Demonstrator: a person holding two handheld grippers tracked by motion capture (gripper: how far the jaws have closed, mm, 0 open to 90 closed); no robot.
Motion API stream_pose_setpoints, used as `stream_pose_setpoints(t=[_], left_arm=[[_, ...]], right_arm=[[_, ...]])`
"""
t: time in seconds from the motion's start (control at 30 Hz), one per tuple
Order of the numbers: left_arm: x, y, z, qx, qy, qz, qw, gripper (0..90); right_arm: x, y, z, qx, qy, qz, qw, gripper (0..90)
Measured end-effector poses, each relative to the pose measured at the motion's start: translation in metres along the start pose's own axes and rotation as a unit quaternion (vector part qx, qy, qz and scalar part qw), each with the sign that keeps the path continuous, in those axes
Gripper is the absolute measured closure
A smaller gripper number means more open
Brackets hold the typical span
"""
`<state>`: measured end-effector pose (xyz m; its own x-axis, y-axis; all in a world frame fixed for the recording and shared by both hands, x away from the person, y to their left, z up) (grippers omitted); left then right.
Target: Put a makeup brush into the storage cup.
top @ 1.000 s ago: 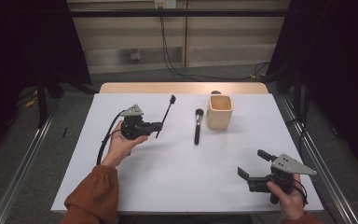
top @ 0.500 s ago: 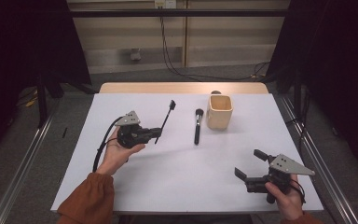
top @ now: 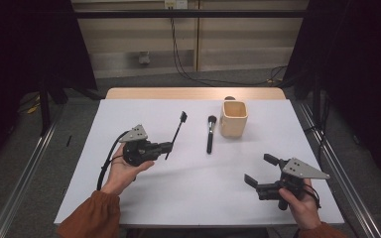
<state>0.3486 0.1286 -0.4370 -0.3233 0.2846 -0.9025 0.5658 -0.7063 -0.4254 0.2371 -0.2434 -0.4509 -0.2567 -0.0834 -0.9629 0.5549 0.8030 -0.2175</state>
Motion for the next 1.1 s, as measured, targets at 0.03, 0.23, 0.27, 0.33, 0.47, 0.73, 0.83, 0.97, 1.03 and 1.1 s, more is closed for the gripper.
stream_pose_setpoints(t=[0.03, 0.23, 0.27, 0.33, 0.47, 0.73, 0.83, 0.97, 1.03, 1.1], left_arm=[[0.000, -0.001, 0.002, 0.003, -0.001, -0.004, 1.0000, 85.7], [0.009, -0.008, 0.007, 0.001, -0.005, -0.009, 0.9999, 85.7], [0.010, -0.009, 0.009, 0.000, -0.004, -0.007, 1.0000, 85.7], [0.010, -0.011, 0.013, 0.006, -0.003, -0.008, 0.9999, 85.7], [0.011, -0.012, 0.019, 0.011, -0.001, -0.008, 0.9999, 85.7], [0.015, -0.004, 0.026, 0.021, -0.003, -0.008, 0.9997, 85.7], [0.015, -0.001, 0.031, 0.027, 0.000, -0.008, 0.9996, 85.7], [0.015, 0.000, 0.035, 0.031, -0.002, -0.005, 0.9995, 85.7], [0.014, 0.000, 0.036, 0.035, -0.006, -0.003, 0.9994, 85.7], [0.014, -0.001, 0.039, 0.033, -0.003, -0.001, 0.9994, 85.7]], right_arm=[[-0.001, 0.001, -0.001, -0.005, -0.002, -0.002, 1.0000, 0.0], [-0.009, 0.015, -0.004, -0.036, -0.012, -0.002, 0.9993, 0.0], [-0.011, 0.018, -0.005, -0.039, -0.013, 0.001, 0.9992, 0.0], [-0.014, 0.024, -0.006, -0.044, -0.015, 0.002, 0.9989, 0.0], [-0.019, 0.039, -0.008, -0.059, -0.024, -0.006, 0.9980, 0.0], [-0.033, 0.062, -0.011, -0.088, -0.025, -0.001, 0.9958, 0.0], [-0.040, 0.069, -0.012, -0.096, -0.031, -0.001, 0.9949, 0.0], [-0.045, 0.076, -0.017, -0.125, -0.042, 0.001, 0.9913, 0.0], [-0.046, 0.081, -0.018, -0.127, -0.041, 0.000, 0.9910, 0.0], [-0.047, 0.085, -0.019, -0.126, -0.036, -0.002, 0.9913, 0.0]])
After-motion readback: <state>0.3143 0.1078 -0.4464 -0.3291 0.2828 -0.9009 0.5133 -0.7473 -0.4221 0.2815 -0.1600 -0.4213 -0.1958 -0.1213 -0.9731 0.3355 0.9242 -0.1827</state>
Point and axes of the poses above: each handheld gripper's, and its own axes: y roughly forward along the jaws, x roughly out of its underside, z roughly to its right, the point moved 3 cm from there along y, roughly forward along the jaws, and after that the axes turned 15 degrees about -x, right-handed, at the moved point
